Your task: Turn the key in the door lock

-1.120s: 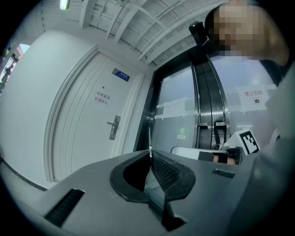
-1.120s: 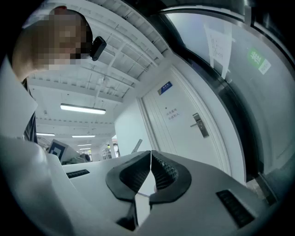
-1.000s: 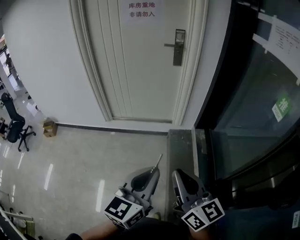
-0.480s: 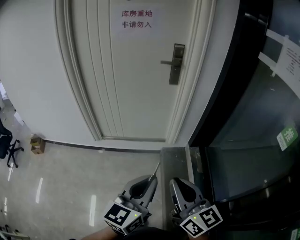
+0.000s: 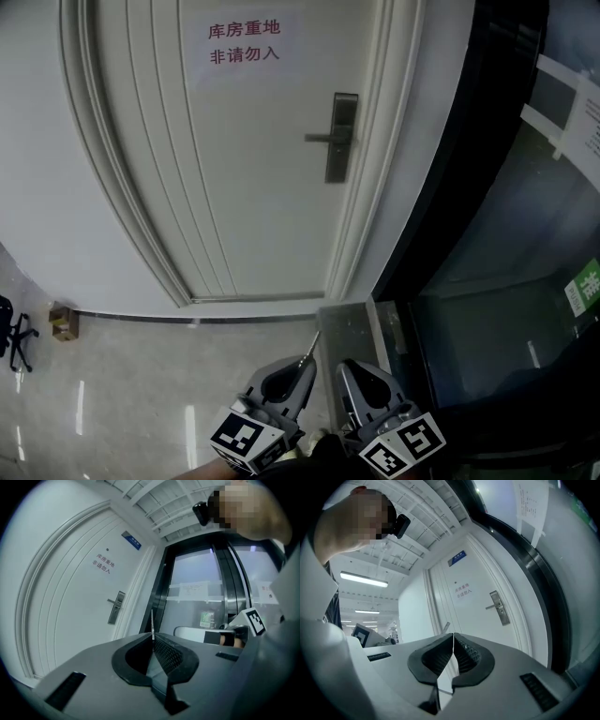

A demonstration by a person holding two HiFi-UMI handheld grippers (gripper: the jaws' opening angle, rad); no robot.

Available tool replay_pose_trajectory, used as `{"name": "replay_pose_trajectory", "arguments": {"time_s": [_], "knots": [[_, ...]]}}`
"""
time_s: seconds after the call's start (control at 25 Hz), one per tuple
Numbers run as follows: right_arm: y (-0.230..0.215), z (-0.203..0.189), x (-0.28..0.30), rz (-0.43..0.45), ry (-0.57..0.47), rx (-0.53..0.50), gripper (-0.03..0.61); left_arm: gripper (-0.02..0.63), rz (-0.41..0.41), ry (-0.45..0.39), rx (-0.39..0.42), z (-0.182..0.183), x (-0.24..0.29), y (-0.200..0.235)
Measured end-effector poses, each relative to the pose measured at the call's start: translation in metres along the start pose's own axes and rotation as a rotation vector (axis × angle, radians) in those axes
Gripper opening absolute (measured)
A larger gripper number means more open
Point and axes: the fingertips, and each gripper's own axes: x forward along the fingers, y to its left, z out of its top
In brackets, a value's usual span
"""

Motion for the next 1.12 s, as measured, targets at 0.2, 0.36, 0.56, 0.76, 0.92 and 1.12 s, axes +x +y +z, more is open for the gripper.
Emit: {"name": "replay_pose_trajectory", "arguments": {"time_s": [0.2, 0.36, 0.56, 0.76, 0.92, 1.12], "knots": [[-0.044, 0.0, 0.03, -0.011, 0.009, 0.011, 0.017, 0.006, -0.001, 0.02, -0.018, -0.008, 0.049, 0.028], [-0.087, 0.01, 0.068, 0.008, 0.004, 0.018, 0.015, 0.006, 0.009, 0.022, -0.002, -0.004, 0.1, 0.052], [-0.142, 0.037, 0.118, 0.053, 0.006, 0.016, 0.017, 0.006, 0.048, 0.011, -0.002, 0.018, 0.17, 0.081], [-0.193, 0.059, 0.152, 0.079, -0.005, 0.019, 0.016, 0.006, 0.078, 0.006, 0.034, 0.031, 0.229, 0.102], [-0.219, 0.068, 0.169, 0.087, -0.015, 0.025, 0.017, 0.006, 0.085, 0.002, 0.05, 0.039, 0.26, 0.112], [-0.242, 0.074, 0.188, 0.079, -0.026, 0.025, 0.016, 0.006, 0.072, 0.004, 0.054, 0.042, 0.29, 0.129]]}}
